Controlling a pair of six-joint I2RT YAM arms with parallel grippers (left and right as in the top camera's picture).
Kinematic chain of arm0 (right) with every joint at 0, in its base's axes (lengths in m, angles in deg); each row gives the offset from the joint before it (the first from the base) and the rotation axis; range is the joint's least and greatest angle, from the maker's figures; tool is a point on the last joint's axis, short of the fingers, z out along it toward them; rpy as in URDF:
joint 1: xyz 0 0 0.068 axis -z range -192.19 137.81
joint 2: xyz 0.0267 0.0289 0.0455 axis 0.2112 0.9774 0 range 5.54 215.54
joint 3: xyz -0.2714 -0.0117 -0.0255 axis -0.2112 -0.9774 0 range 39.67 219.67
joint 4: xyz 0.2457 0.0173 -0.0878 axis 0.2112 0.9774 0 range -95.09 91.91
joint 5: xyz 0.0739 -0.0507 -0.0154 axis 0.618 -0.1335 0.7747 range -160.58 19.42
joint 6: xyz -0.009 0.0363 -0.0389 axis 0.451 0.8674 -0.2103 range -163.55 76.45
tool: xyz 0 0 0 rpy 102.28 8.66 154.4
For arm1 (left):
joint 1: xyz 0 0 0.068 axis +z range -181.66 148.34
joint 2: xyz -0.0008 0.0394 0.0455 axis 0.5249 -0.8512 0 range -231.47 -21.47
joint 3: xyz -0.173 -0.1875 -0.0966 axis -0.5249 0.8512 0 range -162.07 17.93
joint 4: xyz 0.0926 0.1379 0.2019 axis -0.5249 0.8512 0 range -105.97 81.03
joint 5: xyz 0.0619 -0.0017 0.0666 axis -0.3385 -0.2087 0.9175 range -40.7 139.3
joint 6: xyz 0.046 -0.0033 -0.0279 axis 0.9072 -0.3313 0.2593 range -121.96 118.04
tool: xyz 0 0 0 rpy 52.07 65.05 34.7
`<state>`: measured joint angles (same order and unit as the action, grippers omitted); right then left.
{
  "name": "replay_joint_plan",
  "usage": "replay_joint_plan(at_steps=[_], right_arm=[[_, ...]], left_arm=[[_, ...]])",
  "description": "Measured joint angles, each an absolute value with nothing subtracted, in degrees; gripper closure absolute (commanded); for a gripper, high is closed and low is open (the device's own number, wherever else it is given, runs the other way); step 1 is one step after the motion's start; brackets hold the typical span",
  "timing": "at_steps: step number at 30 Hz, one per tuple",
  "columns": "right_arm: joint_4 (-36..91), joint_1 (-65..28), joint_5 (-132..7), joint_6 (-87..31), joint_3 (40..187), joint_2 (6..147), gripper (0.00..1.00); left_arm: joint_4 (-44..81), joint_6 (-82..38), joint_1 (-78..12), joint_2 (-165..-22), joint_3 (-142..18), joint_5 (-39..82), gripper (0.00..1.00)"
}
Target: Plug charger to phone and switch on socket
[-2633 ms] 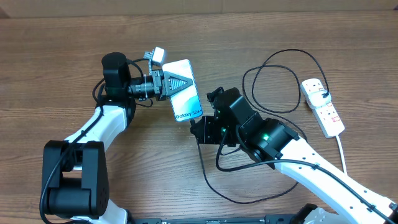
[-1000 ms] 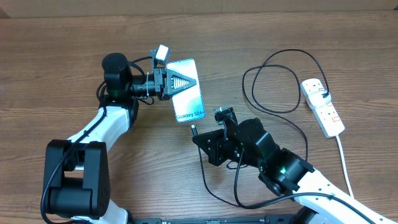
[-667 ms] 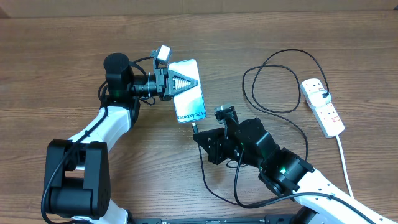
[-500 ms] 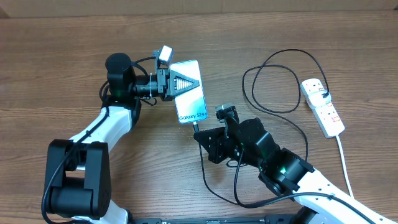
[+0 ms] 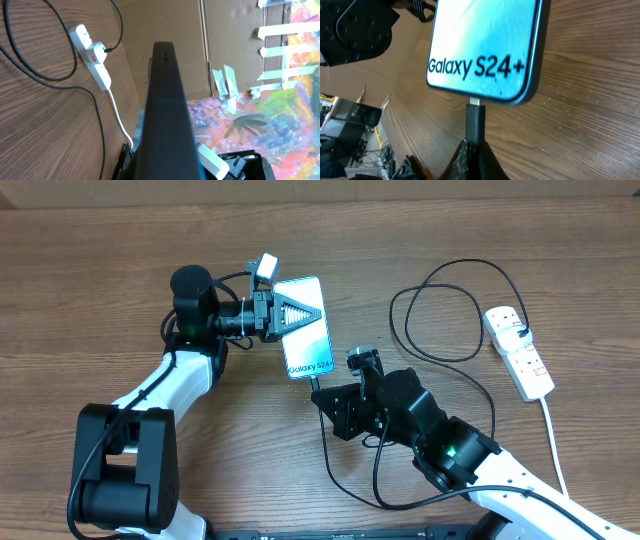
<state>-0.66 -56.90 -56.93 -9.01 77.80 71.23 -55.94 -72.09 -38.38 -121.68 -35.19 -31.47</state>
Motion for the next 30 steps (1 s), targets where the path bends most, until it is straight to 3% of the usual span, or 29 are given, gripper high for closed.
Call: replay_joint_plan(at_steps=[30], right_arm=[[0.5,-56.9,-56.0,-8.8,77.8,71.2,0.96]], left_arm=[[-55.9,-68.9,-38.3,-121.7,-35.2,-30.4,0.96]])
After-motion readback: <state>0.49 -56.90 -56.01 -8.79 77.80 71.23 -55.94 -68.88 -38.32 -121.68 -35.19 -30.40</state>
